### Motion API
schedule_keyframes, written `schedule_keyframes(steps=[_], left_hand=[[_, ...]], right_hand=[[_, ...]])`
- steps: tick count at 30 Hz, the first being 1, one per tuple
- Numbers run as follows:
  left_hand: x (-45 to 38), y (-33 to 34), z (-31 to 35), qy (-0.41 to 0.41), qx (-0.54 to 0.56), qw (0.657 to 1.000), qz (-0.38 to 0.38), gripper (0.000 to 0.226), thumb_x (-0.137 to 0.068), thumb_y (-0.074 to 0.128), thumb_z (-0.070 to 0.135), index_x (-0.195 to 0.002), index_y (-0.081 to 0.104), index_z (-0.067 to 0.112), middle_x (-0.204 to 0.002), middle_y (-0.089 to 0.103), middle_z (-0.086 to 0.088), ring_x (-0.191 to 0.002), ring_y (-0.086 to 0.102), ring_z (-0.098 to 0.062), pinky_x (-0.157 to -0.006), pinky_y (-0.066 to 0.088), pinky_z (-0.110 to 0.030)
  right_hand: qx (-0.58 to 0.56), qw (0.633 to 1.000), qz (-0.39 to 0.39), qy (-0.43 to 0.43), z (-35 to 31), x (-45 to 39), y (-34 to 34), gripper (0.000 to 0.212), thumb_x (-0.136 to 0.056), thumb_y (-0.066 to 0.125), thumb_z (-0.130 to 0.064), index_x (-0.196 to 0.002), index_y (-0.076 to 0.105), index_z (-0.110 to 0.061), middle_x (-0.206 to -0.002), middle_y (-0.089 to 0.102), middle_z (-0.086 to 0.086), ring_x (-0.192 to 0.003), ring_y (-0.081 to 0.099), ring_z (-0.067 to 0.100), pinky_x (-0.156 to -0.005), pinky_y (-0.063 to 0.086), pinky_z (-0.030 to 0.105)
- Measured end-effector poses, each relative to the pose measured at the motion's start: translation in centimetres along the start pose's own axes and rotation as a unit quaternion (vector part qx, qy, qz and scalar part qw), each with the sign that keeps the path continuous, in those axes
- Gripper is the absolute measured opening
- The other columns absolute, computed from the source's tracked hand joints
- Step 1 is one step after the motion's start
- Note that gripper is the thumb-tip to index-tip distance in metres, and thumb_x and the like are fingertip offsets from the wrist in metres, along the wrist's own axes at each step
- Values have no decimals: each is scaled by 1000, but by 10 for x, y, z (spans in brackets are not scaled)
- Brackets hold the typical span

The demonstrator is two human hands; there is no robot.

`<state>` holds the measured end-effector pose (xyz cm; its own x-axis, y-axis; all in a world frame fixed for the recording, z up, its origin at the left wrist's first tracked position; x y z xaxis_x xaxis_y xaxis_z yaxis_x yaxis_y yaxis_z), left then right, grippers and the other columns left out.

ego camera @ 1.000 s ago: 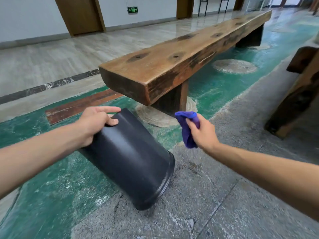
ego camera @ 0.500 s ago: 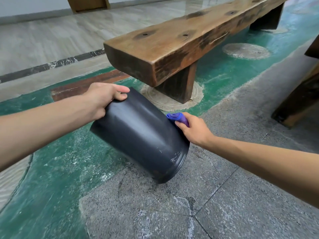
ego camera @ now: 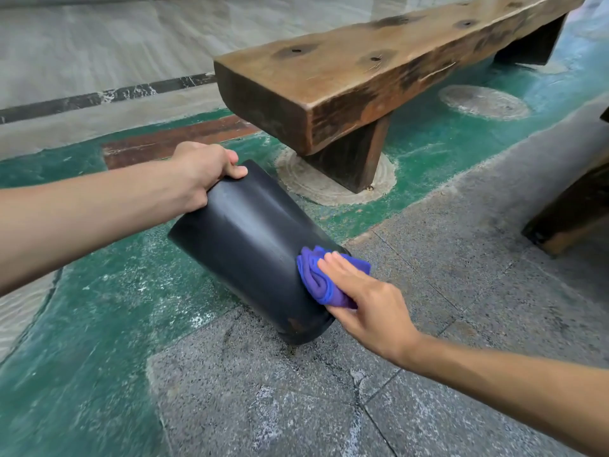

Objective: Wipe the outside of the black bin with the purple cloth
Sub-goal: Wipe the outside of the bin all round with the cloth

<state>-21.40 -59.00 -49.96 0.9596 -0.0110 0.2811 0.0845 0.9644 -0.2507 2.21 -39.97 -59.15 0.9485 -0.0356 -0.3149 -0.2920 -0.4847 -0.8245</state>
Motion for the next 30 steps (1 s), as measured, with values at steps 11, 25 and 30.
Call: schedule_keyframes(steps=[11,25,30], left_hand=[[12,24,17,41,-56,997,-41,27,-69,75,-7,-60,69,18,-72,68,6,-80,65,-18,-75,52,-25],[43,45,44,153,-123,980,-41,36,-68,66,0,-47,73,28,-64,70,7,-81,64,-18,-72,51,-27],[57,51,46,159,-134,978,-25,29,-59,67,7,-48,74,33,-66,72,8,-88,65,-17,-73,52,-28]], right_hand=[[88,914,-274,-285,-36,31,46,53,-86,62,-10,-138,61,-18,-142,64,-3,-139,52,14,-114,44,37],[-331,835,-89,431,78,2,13,9,-72,59,-26,-65,57,-19,-53,58,-7,-53,50,14,-54,32,28],[-428,757,-41,492,85,-15,29,14,-88,59,-22,-93,71,-17,-91,78,9,-85,69,29,-68,48,32]])
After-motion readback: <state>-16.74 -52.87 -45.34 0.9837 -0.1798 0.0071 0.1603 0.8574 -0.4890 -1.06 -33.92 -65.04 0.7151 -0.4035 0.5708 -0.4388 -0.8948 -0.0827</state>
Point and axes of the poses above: each hand's wrist, its own x-axis away from the middle knuckle, its own y-axis out of the palm, z = x × y, the point moved 8 cm from there along -x, towards the middle knuckle
